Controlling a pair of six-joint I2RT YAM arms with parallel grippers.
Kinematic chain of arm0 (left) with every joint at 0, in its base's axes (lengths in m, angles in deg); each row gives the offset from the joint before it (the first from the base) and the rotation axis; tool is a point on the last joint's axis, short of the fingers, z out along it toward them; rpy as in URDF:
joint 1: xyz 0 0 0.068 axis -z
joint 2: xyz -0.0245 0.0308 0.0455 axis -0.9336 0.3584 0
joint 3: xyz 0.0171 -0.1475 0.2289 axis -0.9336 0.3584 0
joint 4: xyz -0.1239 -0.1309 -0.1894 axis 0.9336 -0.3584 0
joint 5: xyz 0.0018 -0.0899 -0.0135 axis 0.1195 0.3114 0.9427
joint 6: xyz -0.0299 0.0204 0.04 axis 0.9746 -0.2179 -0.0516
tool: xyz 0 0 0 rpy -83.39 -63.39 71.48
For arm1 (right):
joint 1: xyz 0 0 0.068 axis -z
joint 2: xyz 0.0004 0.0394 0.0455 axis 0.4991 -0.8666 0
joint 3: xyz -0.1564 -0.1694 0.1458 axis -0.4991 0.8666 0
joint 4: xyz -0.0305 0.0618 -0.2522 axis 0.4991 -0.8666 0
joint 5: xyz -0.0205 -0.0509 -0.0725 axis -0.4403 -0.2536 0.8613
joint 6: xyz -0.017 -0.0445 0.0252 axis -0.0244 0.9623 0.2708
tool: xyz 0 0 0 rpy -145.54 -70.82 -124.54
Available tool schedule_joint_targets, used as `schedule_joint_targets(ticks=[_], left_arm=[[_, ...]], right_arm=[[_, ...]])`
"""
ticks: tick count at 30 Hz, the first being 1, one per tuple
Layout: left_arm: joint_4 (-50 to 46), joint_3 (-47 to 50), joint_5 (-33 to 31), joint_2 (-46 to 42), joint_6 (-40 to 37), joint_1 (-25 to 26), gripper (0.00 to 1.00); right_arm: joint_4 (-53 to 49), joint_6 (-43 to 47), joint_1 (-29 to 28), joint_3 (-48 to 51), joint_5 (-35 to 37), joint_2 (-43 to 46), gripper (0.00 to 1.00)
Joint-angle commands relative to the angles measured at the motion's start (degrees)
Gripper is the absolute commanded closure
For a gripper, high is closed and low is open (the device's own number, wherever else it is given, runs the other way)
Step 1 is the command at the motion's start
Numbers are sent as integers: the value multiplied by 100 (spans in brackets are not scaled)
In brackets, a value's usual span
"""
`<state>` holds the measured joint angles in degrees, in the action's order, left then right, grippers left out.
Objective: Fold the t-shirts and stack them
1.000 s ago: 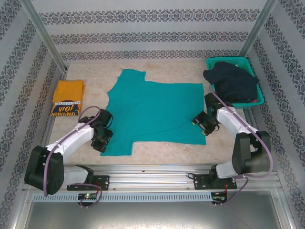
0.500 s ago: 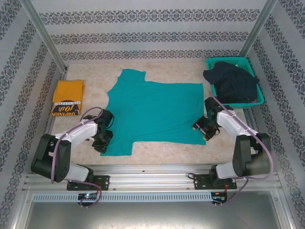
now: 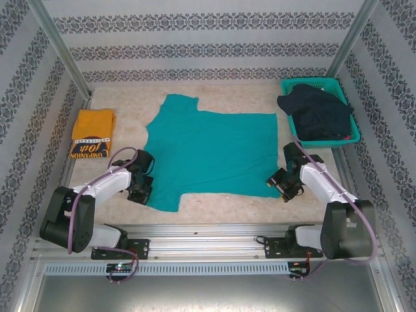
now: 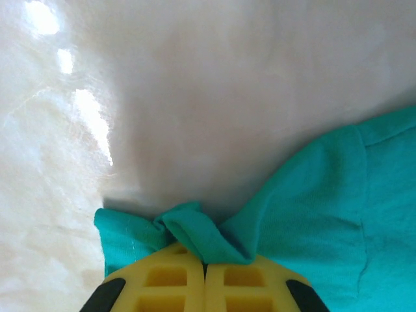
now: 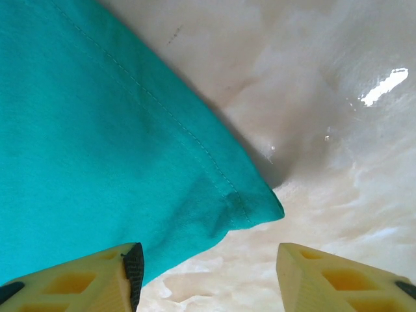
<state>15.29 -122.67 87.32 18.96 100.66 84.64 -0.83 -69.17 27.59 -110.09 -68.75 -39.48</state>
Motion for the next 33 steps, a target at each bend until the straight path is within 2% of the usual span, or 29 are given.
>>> schedule_joint_targets(ticks=[1, 4, 9, 14, 18, 23, 28, 33], left_arm=[[-107, 322, -90, 252, -31, -39, 100], [-124, 254, -64, 277, -74, -42, 100], [-178, 188, -68, 270, -126, -38, 100], [-143, 183, -64, 278, -94, -39, 100], [-103, 195, -49, 302, -76, -43, 100], [13, 288, -13, 289, 19, -43, 100], [38, 322, -68, 181, 75, -40, 100], [-176, 263, -220, 11, 32, -43, 100]], right_arm=[[-1, -289, 60, 26, 75, -149, 50], [52, -460, 60, 34, 16, -355, 58], [-106, -595, 157, 166, 121, -388, 59], [173, -729, 394, 596, -70, -188, 56], [517, -713, 530, 758, -204, -288, 61], [620, -631, 586, 750, -223, -460, 77], [569, -558, 653, 769, -159, -369, 100], [255, -447, 653, 682, 4, -58, 100]])
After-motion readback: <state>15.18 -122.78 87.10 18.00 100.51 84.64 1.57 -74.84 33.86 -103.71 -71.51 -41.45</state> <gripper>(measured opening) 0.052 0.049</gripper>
